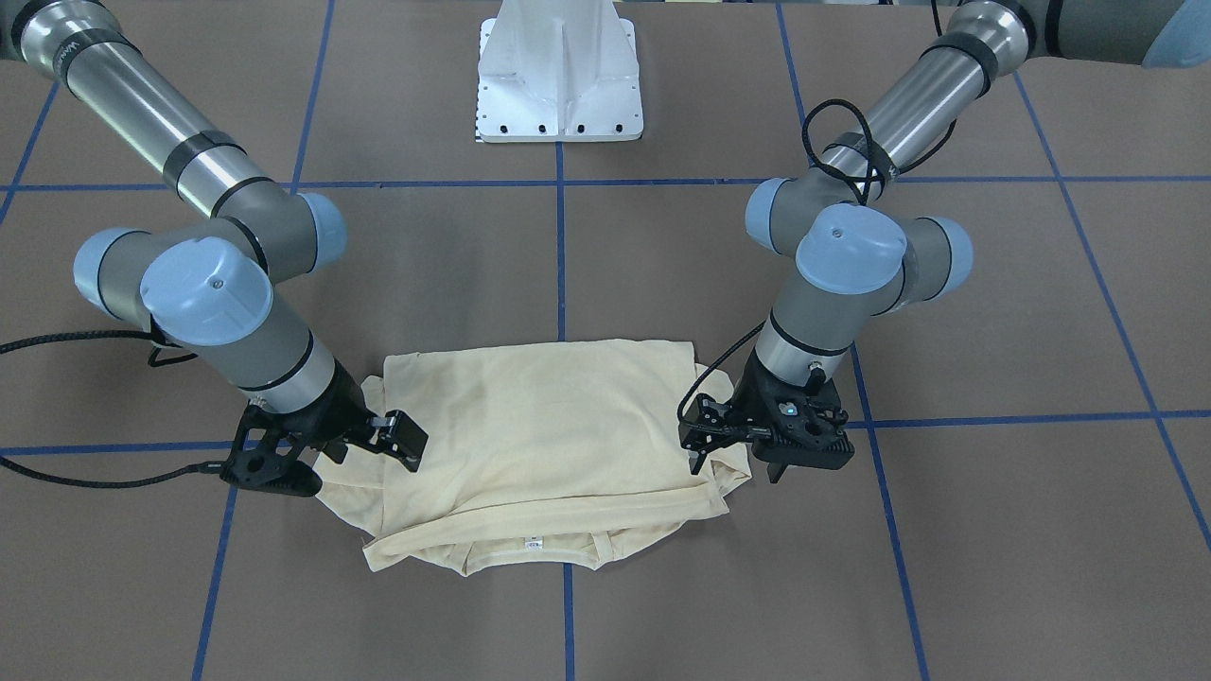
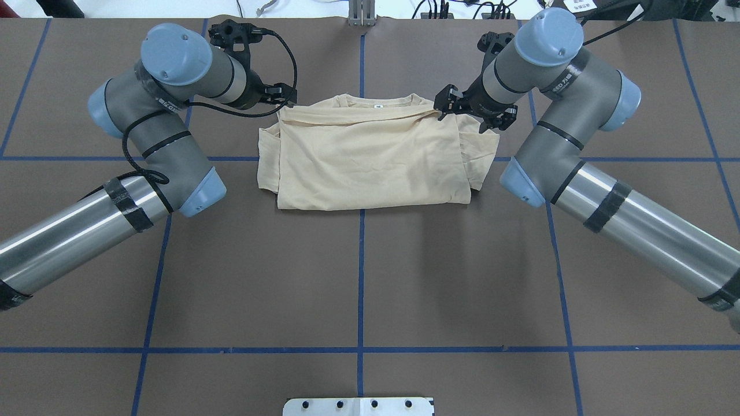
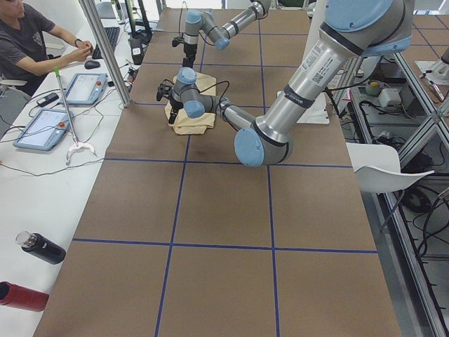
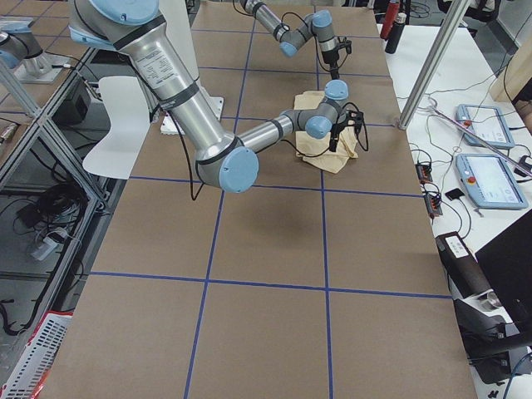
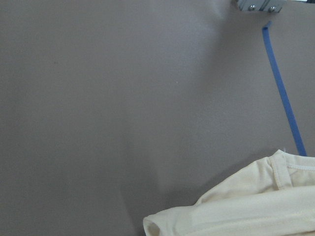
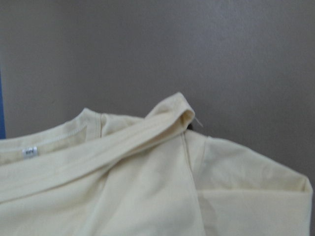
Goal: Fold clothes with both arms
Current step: 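Open both grippers and move the right gripper toward the folded bundle's side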
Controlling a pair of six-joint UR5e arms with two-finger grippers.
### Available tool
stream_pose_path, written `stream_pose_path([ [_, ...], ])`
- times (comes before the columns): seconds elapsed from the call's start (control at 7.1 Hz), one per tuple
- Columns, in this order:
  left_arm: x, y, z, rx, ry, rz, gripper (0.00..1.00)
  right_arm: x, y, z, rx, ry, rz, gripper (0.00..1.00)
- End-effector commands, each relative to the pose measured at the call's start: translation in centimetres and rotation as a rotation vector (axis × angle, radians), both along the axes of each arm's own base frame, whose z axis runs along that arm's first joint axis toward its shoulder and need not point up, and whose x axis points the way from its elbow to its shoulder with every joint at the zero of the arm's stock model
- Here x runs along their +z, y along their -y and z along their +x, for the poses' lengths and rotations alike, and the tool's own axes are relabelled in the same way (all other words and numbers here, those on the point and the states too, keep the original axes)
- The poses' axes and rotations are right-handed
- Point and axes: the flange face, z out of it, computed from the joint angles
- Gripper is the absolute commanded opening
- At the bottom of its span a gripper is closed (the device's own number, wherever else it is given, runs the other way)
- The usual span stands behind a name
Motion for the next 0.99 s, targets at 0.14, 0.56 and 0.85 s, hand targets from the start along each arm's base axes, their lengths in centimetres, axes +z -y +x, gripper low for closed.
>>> stream_pose_path([
  [0.14,-0.1,-0.4,-0.4,-0.002,-0.004,0.004,0.99,-0.4,-9.7,-0.5,-0.023,-0.011,-0.117,1.00],
  [0.56,-0.7,-0.5,-0.6,-0.006,-0.014,0.006,0.99,3.5,-10.8,-4.8,-0.028,-0.109,-0.101,1.00],
  [0.85,-0.8,-0.6,-0.7,-0.007,-0.018,0.006,0.99,3.8,-10.7,-4.8,-0.026,-0.113,-0.104,0.98],
])
